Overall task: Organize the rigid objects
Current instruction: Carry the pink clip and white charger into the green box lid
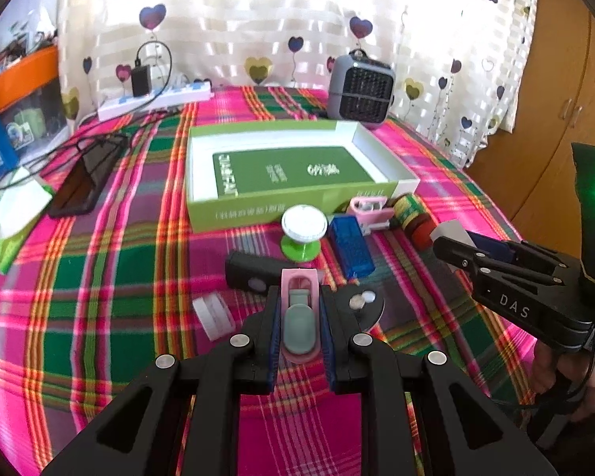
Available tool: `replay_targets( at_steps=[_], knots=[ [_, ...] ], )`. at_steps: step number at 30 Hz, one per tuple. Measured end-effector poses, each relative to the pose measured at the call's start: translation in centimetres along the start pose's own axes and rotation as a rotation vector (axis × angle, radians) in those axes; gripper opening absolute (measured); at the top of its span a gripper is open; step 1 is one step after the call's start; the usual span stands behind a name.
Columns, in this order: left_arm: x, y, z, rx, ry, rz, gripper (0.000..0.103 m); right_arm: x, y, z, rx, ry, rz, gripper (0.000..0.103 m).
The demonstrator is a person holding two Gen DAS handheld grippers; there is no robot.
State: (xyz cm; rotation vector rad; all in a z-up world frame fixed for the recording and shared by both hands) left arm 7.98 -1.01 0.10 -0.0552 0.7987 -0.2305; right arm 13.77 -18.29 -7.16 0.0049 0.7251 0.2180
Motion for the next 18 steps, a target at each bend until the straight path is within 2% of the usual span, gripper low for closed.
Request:
replay_targets(
  at_steps=[10, 18],
  knots=[
    [-0.2, -0.1, 3.8, 0.023, -0.043, -0.006, 0.017, -0.7, 0.4, 3.0, -0.018, -0.04, 0.025, 0.035],
    [1.2, -0.1, 6.9, 0.043, -0.055, -0.025, 0.017, 0.1, 1.1, 5.8, -0.044, -0.056, 0.044, 0.035]
  ],
)
Point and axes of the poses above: each gripper's, at about its wrist camera, not at the fingertips, and x roughly the way its jaws point, y to its left, z to its top, the point moved 6 cm from there along x, roughly the way its jaws point, and after that the axes turned 2 degrees about -y, right-handed, at the moved point
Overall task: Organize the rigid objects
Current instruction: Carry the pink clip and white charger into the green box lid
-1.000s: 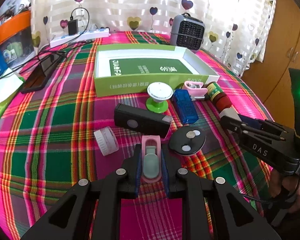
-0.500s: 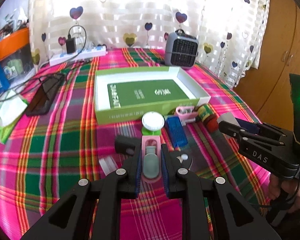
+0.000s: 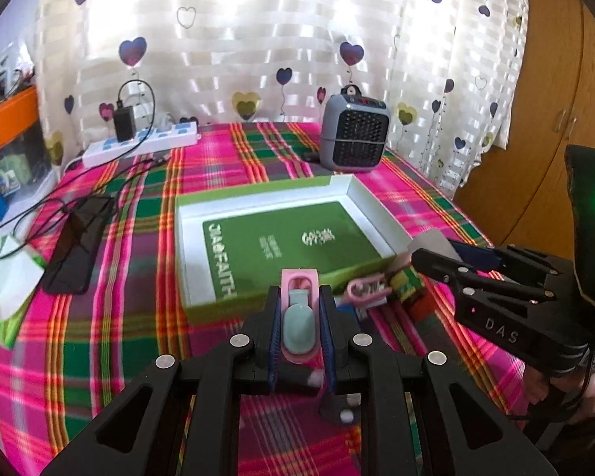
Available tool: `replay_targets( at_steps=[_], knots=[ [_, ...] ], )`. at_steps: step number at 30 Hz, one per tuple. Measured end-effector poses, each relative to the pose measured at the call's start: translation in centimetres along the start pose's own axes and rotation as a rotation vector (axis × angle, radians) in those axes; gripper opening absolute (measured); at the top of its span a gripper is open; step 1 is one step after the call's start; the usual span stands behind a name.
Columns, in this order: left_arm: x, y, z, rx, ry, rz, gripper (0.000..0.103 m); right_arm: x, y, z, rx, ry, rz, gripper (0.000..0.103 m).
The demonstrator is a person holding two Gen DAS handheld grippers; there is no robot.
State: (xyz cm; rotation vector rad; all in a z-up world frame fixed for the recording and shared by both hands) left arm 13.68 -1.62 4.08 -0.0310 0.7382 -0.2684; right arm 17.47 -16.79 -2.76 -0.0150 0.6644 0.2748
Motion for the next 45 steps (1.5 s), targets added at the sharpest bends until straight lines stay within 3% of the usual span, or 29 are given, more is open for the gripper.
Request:
replay_targets(
  at_steps=[21, 31, 45],
  knots=[
    [9.3, 3.9, 4.0, -0.046, 0.097, 0.023, 0.017, 7.5, 0.9, 5.1, -0.017, 0.054, 0.043, 0.035],
    [12.8, 5.4, 4.1, -0.068, 0.136, 0.065, 0.017, 11.7, 1.4, 5.8, -0.024, 0.112, 0.058, 0.035],
    [15.1, 5.8, 3.8, -0.066, 0.184, 0.057, 0.017, 14.4, 1.5, 6.0, -0.037, 0.152, 0.047, 0.035]
  ],
)
Point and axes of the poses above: each gripper's, at about its wrist camera, not at the fingertips, and x roughly the way its jaws point, y to its left, z to its top, the point moved 6 cm from there along x, roughly the way its jaws point, and after that the axes turned 2 degrees about -y, right-handed, at the moved point
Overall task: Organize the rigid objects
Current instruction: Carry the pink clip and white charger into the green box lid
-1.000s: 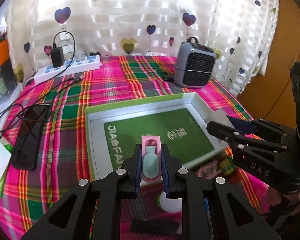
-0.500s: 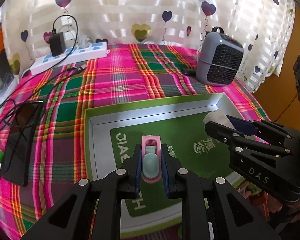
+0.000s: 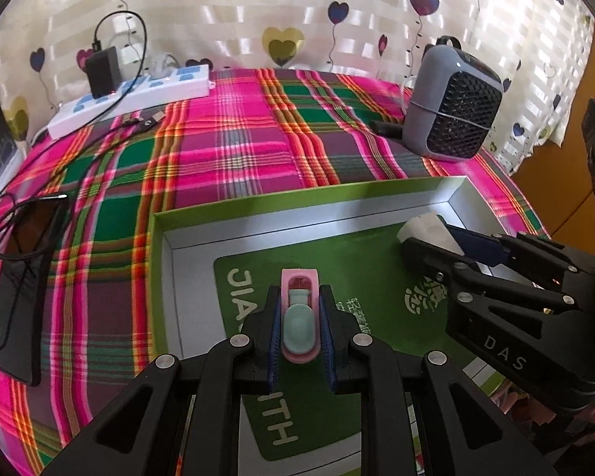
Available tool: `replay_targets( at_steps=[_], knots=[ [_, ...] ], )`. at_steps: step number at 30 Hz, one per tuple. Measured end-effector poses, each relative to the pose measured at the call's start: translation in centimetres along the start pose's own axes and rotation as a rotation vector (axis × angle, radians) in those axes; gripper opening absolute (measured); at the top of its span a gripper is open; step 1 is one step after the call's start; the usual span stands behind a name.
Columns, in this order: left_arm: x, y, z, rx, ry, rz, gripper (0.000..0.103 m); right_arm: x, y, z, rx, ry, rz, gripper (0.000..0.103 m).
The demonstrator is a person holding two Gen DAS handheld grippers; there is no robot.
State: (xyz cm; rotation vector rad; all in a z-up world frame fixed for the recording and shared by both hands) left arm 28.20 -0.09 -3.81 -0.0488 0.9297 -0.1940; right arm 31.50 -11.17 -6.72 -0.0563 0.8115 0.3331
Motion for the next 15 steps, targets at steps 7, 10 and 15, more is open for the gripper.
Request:
replay_targets(
  at_steps=[7, 10, 15],
  knots=[
    [0.16, 0.13, 0.18, -0.005, -0.003, 0.0, 0.017, 0.45, -0.12, -0.1, 0.005, 0.026, -0.006, 0.035],
    [0.22, 0.13, 0.28, -0.006, -0.004, 0.002, 0.017, 0.58, -0.05, -0.14, -0.001, 0.033, -0.011, 0.035],
    [0.27, 0.19, 0.31, -0.002, -0.003, 0.008, 0.017, 0.64, -0.04, -0.19, -0.001, 0.038, -0.015, 0.035]
  ],
)
Point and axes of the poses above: each gripper's, at about its wrist camera, not at the fingertips, and x roughly the way its jaws point, y to its left, z to its top, the point moved 6 cm from there along x, roughly the way its jaws point, and after that the axes turned 2 degrees about -y, right-handed, at the moved point
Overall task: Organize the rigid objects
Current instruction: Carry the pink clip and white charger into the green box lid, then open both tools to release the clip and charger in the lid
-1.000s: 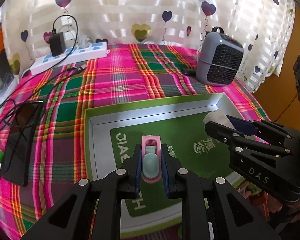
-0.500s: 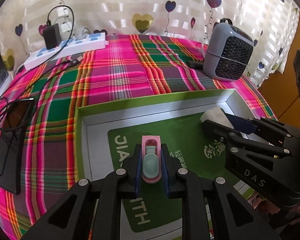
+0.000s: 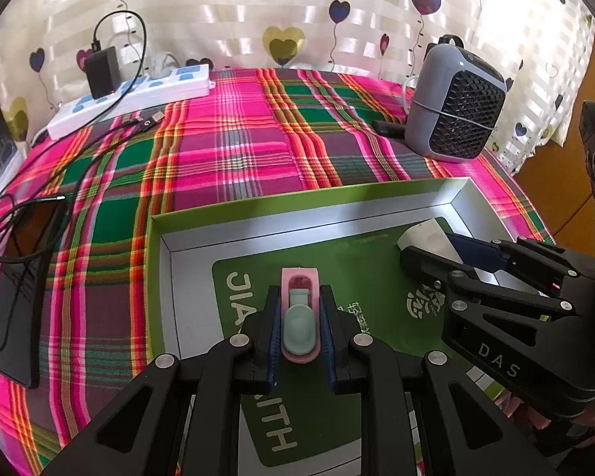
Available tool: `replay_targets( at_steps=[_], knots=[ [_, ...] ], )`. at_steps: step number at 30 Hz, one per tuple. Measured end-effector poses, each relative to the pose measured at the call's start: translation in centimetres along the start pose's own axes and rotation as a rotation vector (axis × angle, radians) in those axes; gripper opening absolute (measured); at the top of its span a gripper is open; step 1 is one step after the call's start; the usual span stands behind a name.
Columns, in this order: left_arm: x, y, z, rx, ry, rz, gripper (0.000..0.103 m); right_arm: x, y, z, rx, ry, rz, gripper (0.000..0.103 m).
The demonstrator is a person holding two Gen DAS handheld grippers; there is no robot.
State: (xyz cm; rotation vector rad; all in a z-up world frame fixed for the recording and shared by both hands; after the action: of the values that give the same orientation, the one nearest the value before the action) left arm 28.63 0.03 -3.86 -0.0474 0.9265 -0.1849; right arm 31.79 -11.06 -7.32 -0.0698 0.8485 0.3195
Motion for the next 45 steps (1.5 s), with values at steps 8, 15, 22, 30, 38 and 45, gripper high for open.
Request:
replay_targets(
  at_steps=[8, 15, 22, 30, 38, 45],
  knots=[
    [0.0, -0.2, 0.0, 0.008, 0.0, 0.006, 0.027, -0.1, -0.2, -0.1, 0.018, 0.005, 0.005, 0.035],
    [-1.3, -0.5, -0.4, 0.003, -0.029, 0.013, 0.04, -0.6, -0.3, -0.4, 0.033, -0.004, 0.012, 0.035],
    [-3.4, -0.6, -0.8, 0.002, -0.056, 0.024, 0.04, -2.2, -0.1, -0.5, 0.039, -0.042, 0.022, 0.046],
    [-6.4, -1.0, -1.7, 0.006, -0.094, 0.022, 0.04, -4.6, 0.6, -1.0, 0.039, -0.083, 0.026, 0.046],
    [-8.9, -1.8, -3.2, 0.015, -0.113, 0.014, 0.04, -6.8, 1.0, -2.3, 0.054, -0.115, 0.035, 0.046],
    [-11.2, -1.8, -4.9, 0.011, -0.145, 0.014, 0.04, -9.0, 1.1, -3.9, 0.06, -0.146, 0.039, 0.046]
  ],
)
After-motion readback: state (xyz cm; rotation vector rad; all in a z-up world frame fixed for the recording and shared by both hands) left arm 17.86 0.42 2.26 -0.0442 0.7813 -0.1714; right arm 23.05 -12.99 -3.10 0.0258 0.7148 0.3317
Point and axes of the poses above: each gripper's, at about its wrist camera, not at the fingertips, and x roughly the way its jaws point, y to its left, z to its top, the point moved 6 cm from there along x, roughly the way its jaws point, and after that the axes turned 2 degrees about -y, right-handed, at the moved point
